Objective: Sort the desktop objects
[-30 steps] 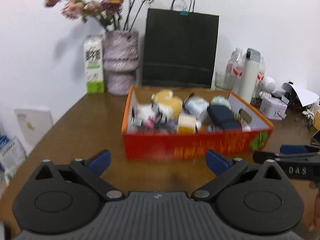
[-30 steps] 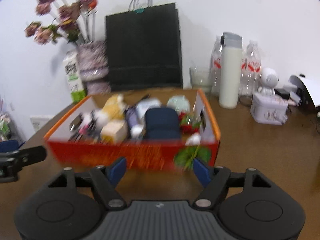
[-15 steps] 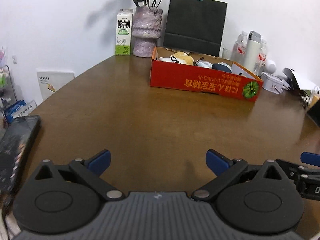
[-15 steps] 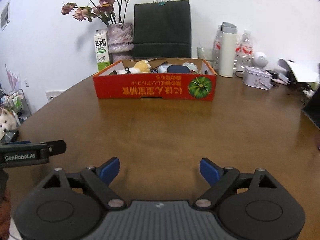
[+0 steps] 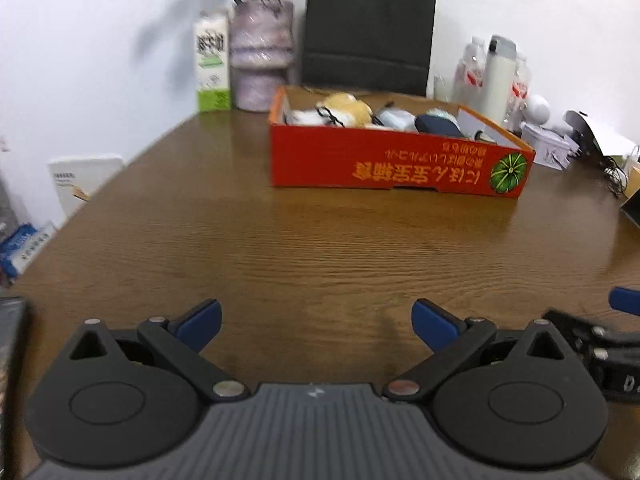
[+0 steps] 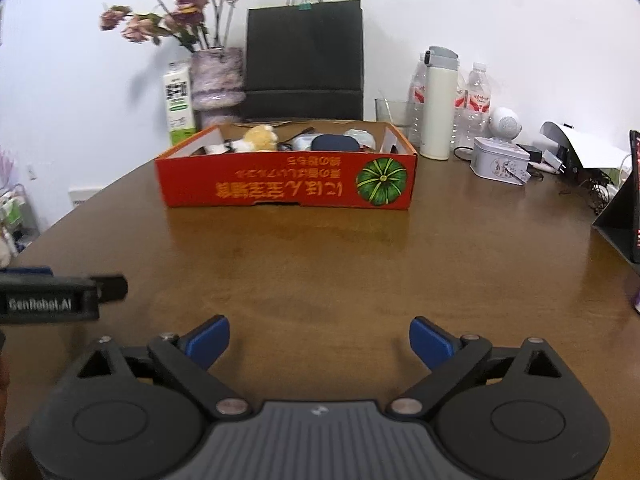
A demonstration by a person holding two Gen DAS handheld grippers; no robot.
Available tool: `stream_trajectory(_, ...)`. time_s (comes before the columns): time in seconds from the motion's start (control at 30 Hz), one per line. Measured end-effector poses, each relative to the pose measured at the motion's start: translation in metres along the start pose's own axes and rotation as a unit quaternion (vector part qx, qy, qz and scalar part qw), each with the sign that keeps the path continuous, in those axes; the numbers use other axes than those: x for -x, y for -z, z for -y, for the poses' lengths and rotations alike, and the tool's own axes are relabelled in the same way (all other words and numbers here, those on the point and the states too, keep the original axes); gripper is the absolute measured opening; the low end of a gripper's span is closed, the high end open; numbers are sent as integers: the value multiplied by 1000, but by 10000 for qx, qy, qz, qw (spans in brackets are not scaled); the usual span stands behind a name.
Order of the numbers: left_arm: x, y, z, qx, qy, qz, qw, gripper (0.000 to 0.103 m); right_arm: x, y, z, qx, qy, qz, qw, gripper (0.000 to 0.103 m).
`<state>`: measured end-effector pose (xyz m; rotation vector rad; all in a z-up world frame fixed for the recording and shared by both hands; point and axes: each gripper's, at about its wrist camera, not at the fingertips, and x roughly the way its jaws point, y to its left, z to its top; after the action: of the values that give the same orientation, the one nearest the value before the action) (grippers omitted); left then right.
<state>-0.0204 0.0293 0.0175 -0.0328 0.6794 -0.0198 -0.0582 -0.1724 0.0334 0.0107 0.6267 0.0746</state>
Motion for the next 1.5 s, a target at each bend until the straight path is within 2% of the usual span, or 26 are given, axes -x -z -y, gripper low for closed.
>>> stream_trajectory(0.1,-19,-5,0,76,-100,-244,9996,103,-24,-12,1,-61,23,-121,9999,97)
stream_trajectory(0.17,-26,-6,-4,103,-70,-239,9996,103,-36,-17,0,-25,9,-140,9999,97)
stream_trajectory(0.27,-35,-6,-1,-14,-309,-186,9993,103,-55,-23,-2,-1,87,-213,9997,98)
stream_trajectory(0.47,-44,-12,-4,-39,-310,-177,9994,103,-80,-24,-5,29,190,-393,9990,102)
stream_trajectory(1.0,-49,-13,-1,-56,-295,-116,9995,103,-82,-24,-9,-72,220,-405,9989,103)
stream_trajectory(1.5,-49,-13,-1,-53,-298,-116,9995,103,-81,-24,-15,56,30,-412,9991,103)
